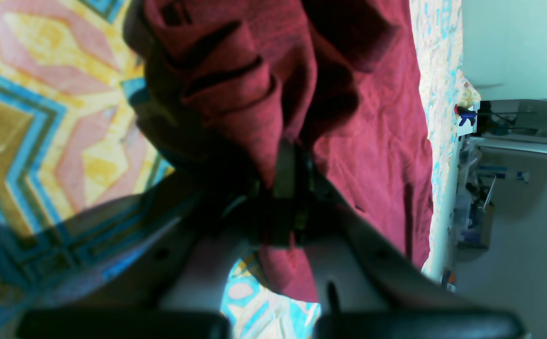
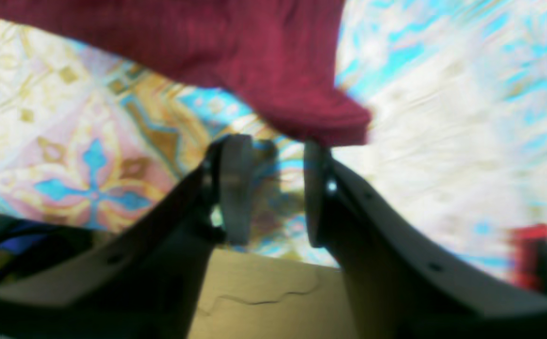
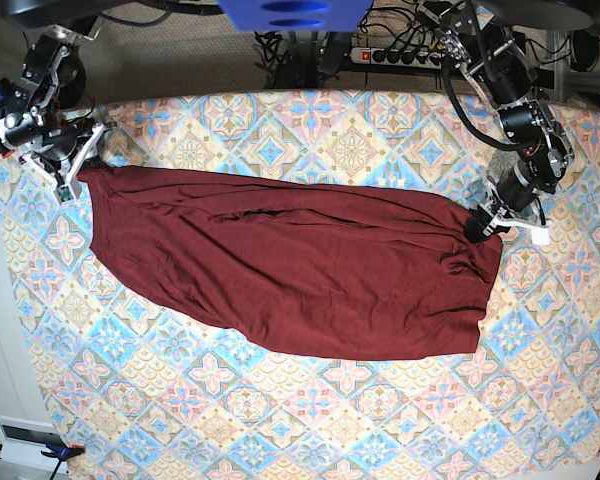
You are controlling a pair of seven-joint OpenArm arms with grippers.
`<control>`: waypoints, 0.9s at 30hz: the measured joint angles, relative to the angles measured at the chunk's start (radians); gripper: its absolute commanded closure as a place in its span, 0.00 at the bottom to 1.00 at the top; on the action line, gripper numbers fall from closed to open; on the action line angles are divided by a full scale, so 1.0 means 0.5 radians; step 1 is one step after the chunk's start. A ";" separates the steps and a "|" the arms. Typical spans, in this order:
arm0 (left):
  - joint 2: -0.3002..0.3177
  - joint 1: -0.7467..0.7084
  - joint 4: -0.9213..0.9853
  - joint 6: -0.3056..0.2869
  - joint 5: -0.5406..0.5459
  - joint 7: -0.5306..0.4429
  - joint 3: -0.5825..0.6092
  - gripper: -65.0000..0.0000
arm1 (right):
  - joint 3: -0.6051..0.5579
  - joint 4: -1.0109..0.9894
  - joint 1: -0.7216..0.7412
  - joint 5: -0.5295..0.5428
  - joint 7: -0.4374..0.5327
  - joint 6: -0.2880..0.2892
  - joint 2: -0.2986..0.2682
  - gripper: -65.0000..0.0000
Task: Layout the t-shirt on the table in an organized manner, then fold the t-shirt properly
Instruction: 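Hold both shirt ends and stretch the shirt lengthwise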
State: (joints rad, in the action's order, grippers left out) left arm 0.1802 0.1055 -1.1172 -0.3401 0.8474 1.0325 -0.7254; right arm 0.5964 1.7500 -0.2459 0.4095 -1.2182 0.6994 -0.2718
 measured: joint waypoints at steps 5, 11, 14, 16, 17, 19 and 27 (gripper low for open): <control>0.000 -0.009 0.000 -0.001 0.002 -0.005 0.000 1.00 | 0.160 -0.214 0.016 0.246 0.011 -0.005 0.000 0.70; 0.000 -0.018 0.000 -0.007 0.018 -0.008 0.001 1.00 | 0.269 -0.486 0.009 0.529 0.024 -0.006 0.002 0.65; 0.000 -0.018 0.000 -0.007 0.017 -0.008 0.002 1.00 | 0.272 -0.566 0.015 0.661 0.044 -0.006 -0.007 0.61; 0.000 -0.018 0.000 -0.007 0.016 -0.008 0.002 1.00 | 0.275 -0.586 0.016 0.710 0.049 -0.007 -0.008 0.61; 0.000 -0.018 0.000 -0.007 0.016 -0.008 0.002 1.00 | 0.275 -0.593 0.016 0.716 0.059 -0.006 -0.010 0.61; 0.000 -0.018 0.000 -0.007 0.014 -0.009 0.002 1.00 | 0.279 -0.601 0.050 0.722 0.026 -0.006 -0.008 0.61; 0.000 -0.022 -0.002 -0.008 0.025 -0.006 0.002 1.00 | 0.266 -0.610 0.235 0.703 0.018 -0.007 0.003 0.61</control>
State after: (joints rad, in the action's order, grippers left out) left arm 0.1802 0.0944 -1.1179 -0.3439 0.8600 1.0294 -0.7246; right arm 0.7296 1.4448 -0.1284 0.7612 -1.2091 0.6960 -0.2703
